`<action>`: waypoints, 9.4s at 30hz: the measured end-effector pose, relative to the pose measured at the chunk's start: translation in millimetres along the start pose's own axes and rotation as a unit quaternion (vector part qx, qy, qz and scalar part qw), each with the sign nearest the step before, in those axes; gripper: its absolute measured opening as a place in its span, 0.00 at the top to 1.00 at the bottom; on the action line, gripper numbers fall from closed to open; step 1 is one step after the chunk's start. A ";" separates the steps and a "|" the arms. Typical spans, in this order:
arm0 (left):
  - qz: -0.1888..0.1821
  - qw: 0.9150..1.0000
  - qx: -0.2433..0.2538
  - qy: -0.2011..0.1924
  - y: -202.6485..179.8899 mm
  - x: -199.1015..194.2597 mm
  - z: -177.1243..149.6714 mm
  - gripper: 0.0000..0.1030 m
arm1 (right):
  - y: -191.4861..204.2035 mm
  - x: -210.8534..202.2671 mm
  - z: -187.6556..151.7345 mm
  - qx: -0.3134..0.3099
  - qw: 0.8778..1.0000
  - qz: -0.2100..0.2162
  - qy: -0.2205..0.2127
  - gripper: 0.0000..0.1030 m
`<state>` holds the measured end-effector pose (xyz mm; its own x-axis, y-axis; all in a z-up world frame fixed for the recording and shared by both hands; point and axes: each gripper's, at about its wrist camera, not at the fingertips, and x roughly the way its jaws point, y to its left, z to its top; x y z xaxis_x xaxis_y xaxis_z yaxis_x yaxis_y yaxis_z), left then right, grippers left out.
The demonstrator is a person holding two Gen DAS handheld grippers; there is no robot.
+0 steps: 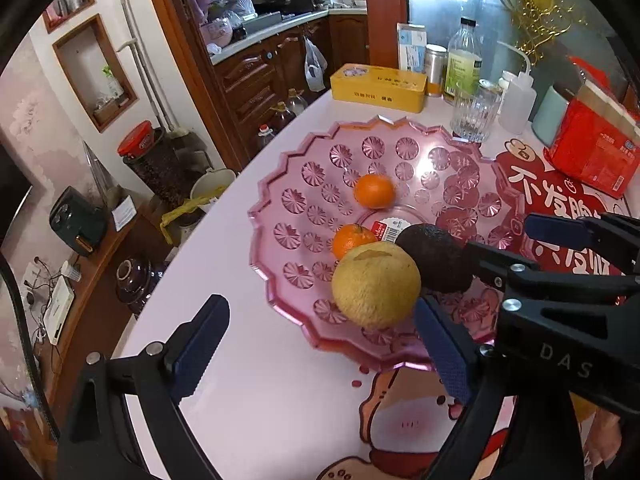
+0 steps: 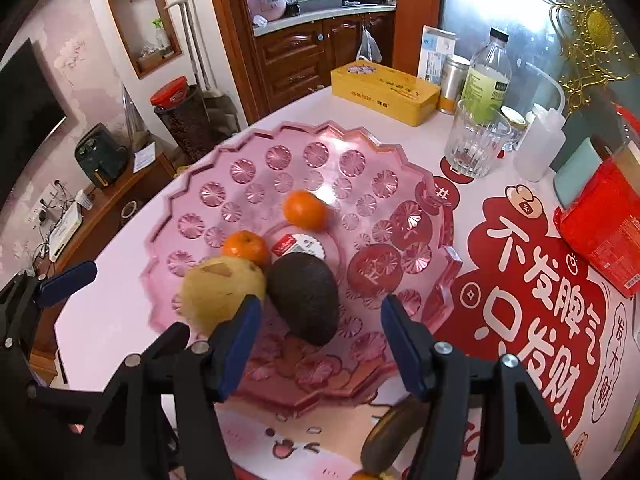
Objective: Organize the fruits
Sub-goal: 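Open both grippers to drop the pear and orange into the bowl, then move both grippers back toward the remaining fruit, then grasp an orange with the left gripper while the right grasps the red apple, then lift the orange and apple and carry both over the pink bowl, then open both grippers to drop the orange and apple into the bowl, then move both grippers back toward the remaining fruit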
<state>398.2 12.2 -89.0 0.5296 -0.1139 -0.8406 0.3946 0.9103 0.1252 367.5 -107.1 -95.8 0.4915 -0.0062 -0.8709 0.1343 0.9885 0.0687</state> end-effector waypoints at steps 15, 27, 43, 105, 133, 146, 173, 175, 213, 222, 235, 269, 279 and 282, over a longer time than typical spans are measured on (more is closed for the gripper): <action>0.012 0.998 -0.010 -0.067 6.4 -110.8 -21.0 0.10 | 15.1 -115.5 -34.4 -0.020 0.995 -0.006 -0.102 0.39; 0.012 0.992 0.011 -0.129 -48.8 -216.5 -53.2 0.07 | -24.4 -213.8 -81.7 -0.007 0.990 -0.004 -0.139 0.39; 0.029 0.988 -0.013 -0.149 -131.2 -306.0 -121.6 0.03 | -109.5 -310.6 -166.6 -0.033 0.985 -0.003 -0.168 0.39; -0.061 0.982 -0.133 0.117 -173.0 -54.4 -229.9 0.63 | -114.9 -22.8 -198.6 -0.178 0.974 0.132 0.034 0.35; -0.071 0.989 -0.120 0.054 -150.7 -143.8 -213.6 0.65 | -107.6 -137.3 -229.9 -0.098 0.989 0.101 -0.043 0.40; -0.060 0.992 -0.102 -0.040 -104.0 -267.4 -156.3 0.65 | -80.4 -256.5 -199.2 -0.080 0.984 0.085 -0.133 0.40; -0.081 0.987 -0.007 -0.136 57.8 -222.7 58.6 0.65 | -5.8 -270.1 12.3 -0.002 0.978 -0.037 -0.203 0.40; -0.085 0.988 -0.007 -0.128 61.3 -205.9 66.1 0.65 | -3.1 -251.2 23.6 0.004 0.982 -0.038 -0.185 0.40; -0.083 0.991 0.030 0.096 19.1 133.1 52.8 0.63 | -0.7 69.0 58.4 0.003 0.997 -0.064 0.045 0.46; -0.040 0.996 0.059 0.059 13.2 109.2 52.6 0.36 | 9.6 63.3 48.6 -0.012 0.997 -0.046 0.053 0.45; -0.039 0.998 0.035 0.032 31.2 53.8 37.6 0.11 | 7.7 9.1 21.3 0.031 0.999 -0.021 0.024 0.45; 0.028 0.993 0.000 -0.114 4.6 -207.2 -51.1 0.06 | 8.4 -216.6 -77.2 0.001 0.991 0.056 -0.125 0.45; 0.046 0.989 -0.057 -0.131 -44.3 -268.9 -99.5 0.03 | -43.8 -274.2 -133.0 -0.027 0.986 0.061 -0.156 0.45; 0.050 0.988 -0.063 -0.135 -60.9 -277.4 -114.4 0.03 | -58.3 -281.3 -149.3 -0.032 0.984 0.060 -0.162 0.45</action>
<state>141.4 33.9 76.2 0.7491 -0.1078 -0.6536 0.2425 0.9628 0.1192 93.0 -140.5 72.5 0.7504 0.0748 -0.6567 0.0078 0.9925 0.1220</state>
